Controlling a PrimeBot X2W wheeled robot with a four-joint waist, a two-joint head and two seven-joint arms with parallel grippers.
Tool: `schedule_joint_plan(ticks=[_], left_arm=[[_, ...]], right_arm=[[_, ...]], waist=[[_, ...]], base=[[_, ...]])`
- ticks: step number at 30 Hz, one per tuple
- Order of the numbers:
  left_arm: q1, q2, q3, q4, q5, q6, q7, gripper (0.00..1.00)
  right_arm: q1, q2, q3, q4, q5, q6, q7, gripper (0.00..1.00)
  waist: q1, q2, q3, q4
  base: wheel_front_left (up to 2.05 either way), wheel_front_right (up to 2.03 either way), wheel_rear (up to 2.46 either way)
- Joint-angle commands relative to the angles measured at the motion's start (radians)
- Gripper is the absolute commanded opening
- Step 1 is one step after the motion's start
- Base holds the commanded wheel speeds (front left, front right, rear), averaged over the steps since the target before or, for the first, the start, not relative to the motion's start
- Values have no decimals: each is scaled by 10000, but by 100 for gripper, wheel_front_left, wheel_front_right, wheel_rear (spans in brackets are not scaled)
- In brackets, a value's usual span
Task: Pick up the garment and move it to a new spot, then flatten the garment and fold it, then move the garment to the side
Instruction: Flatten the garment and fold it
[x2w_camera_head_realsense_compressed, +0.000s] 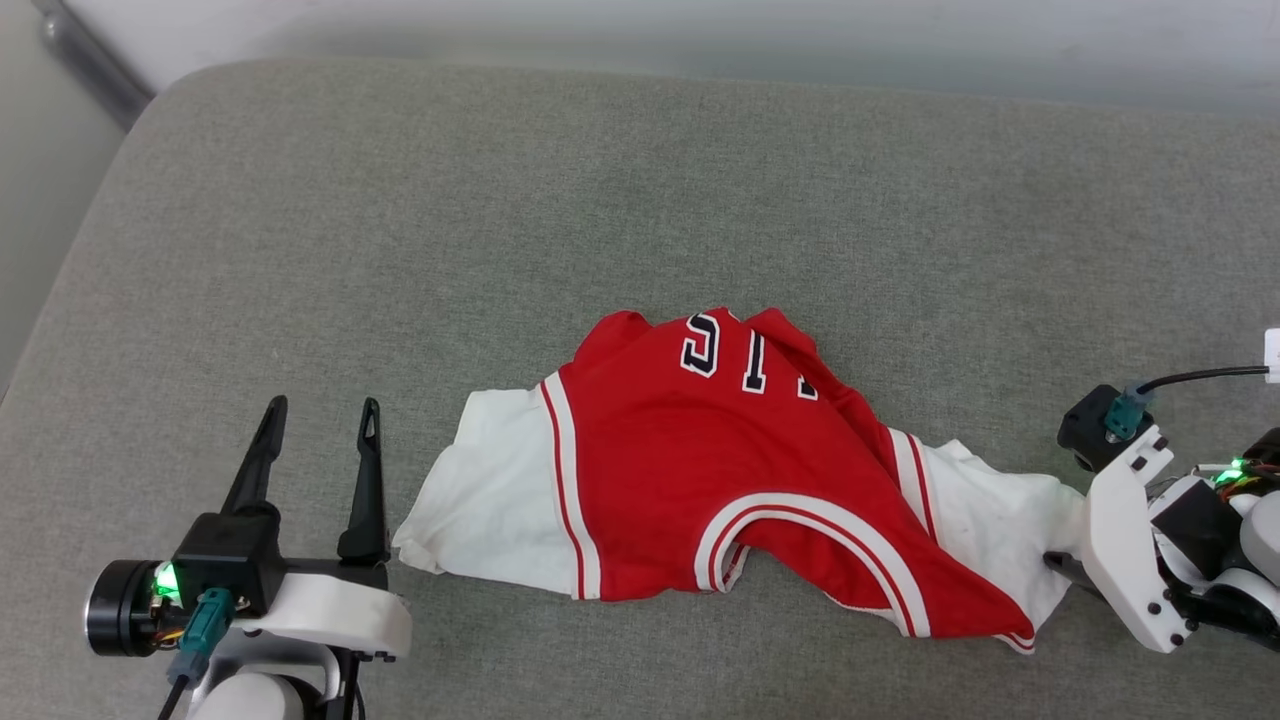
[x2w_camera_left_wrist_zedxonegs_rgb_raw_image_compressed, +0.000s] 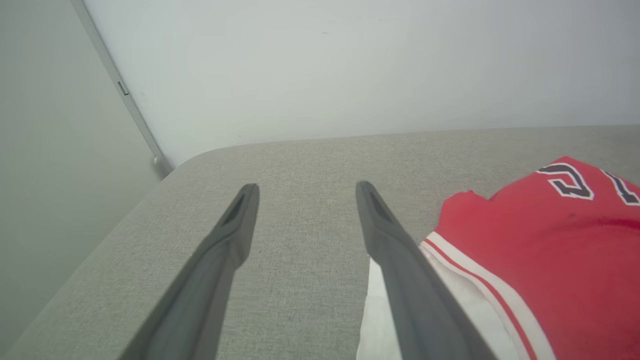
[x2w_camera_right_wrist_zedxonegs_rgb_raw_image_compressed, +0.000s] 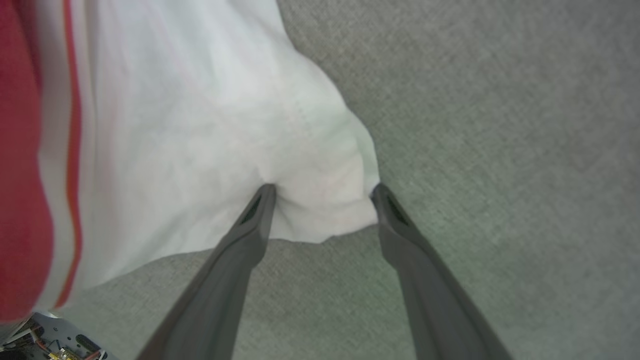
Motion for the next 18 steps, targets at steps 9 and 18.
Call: schedule_joint_plan(ticks=[9, 18], left_arm=[[145, -72, 770, 497, 555, -928, -48, 100], [-713, 974, 645, 656, 503, -1887, 1058, 100]], right_arm=[[-396, -187, 425, 349, 228, -6, -1742, 0], [135, -1181, -317, -273, 688, -4, -3071, 0]], waist=[[1, 0, -617, -388], [1, 0, -976, -554]], base=[[0, 0, 0], [0, 0, 0]])
